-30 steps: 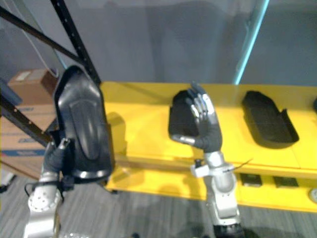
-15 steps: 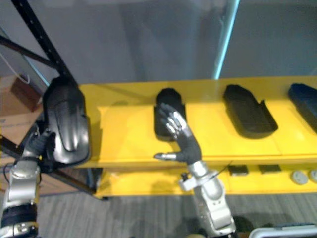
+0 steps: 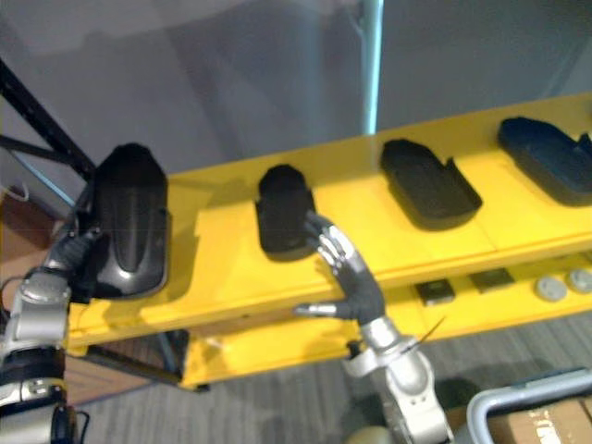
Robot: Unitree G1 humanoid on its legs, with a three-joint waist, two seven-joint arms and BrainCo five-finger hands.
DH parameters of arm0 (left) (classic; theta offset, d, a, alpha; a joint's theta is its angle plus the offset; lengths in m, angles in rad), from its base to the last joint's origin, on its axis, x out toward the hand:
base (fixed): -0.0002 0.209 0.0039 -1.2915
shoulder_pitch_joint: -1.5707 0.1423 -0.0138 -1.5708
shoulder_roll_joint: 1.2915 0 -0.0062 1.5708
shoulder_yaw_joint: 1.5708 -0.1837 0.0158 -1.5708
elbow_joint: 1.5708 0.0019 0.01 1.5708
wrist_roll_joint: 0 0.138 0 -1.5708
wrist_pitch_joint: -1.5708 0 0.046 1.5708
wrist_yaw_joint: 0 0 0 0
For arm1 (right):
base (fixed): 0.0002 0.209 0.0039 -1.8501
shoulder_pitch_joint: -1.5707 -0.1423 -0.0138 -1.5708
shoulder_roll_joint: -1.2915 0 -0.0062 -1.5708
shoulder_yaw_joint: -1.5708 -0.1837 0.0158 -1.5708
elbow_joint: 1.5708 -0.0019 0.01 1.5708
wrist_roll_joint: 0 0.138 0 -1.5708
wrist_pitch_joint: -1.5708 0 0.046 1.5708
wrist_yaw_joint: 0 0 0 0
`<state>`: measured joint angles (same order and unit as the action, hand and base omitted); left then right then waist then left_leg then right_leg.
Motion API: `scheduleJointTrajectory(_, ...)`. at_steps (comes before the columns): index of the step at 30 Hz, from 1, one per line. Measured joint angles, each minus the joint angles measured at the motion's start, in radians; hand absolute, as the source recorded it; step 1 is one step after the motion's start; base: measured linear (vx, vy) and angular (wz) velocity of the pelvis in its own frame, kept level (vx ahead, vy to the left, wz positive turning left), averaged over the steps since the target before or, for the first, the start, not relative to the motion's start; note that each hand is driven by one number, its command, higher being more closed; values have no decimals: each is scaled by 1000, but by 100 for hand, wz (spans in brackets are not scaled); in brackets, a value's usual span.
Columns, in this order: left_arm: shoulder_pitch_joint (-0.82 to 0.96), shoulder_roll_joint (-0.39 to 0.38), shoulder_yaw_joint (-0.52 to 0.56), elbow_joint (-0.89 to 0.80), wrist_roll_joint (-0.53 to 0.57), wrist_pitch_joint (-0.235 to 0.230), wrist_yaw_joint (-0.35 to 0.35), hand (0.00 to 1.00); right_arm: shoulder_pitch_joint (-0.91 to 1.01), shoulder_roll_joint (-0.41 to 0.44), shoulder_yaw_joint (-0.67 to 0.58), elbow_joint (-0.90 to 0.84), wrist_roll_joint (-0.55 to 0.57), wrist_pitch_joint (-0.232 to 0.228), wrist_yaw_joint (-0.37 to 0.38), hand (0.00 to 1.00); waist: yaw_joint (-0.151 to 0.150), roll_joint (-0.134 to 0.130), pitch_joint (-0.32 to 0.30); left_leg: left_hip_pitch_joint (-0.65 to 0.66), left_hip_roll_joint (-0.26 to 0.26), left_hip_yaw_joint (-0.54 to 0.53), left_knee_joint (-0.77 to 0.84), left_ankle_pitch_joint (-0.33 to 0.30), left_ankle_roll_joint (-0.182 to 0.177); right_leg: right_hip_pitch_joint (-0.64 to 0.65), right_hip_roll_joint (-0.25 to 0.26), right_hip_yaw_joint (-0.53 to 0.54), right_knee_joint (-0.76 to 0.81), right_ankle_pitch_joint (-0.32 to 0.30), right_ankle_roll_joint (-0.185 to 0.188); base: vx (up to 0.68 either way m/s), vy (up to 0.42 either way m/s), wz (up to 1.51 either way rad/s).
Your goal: Walk over and take plastic housings, then place them on the shelf
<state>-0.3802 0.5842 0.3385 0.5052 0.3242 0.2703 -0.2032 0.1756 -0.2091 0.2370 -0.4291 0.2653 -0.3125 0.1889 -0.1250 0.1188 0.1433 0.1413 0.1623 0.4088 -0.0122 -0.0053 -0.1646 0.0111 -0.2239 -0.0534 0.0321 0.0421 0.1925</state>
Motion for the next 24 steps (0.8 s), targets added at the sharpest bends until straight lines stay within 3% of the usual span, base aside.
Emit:
scheduleJointTrajectory(2,-4,-1,0,26,2,0,1,100,1,0,-15,-1,-2,-33,-44,0,-2,4,2,-1,-1,15,0,0,0,-13,1,14,5,3,0,-23,1,-17)
scheduleJointTrajectory(8,-5,-8,-5,71,9,57,19,100,0,1,-108,-52,-2,-120,-157,0,-29,23,8,0,-3,28,0,0,1,-28,1,32,8,7,3,-15,-4,-8)
scheduleJointTrajectory(14,-5,-57,11,116,5,130,47,100,0,5,-191,-79,40,-123,-163,0,-52,43,18,-2,-6,47,0,-1,2,-45,3,55,8,14,6,-19,-9,-9)
scheduleJointTrajectory(24,-6,-163,66,163,-14,147,120,100,4,5,-220,-114,79,-123,-114,0,-65,60,47,14,-10,74,0,-6,7,-49,3,83,7,18,9,-17,-7,-8)
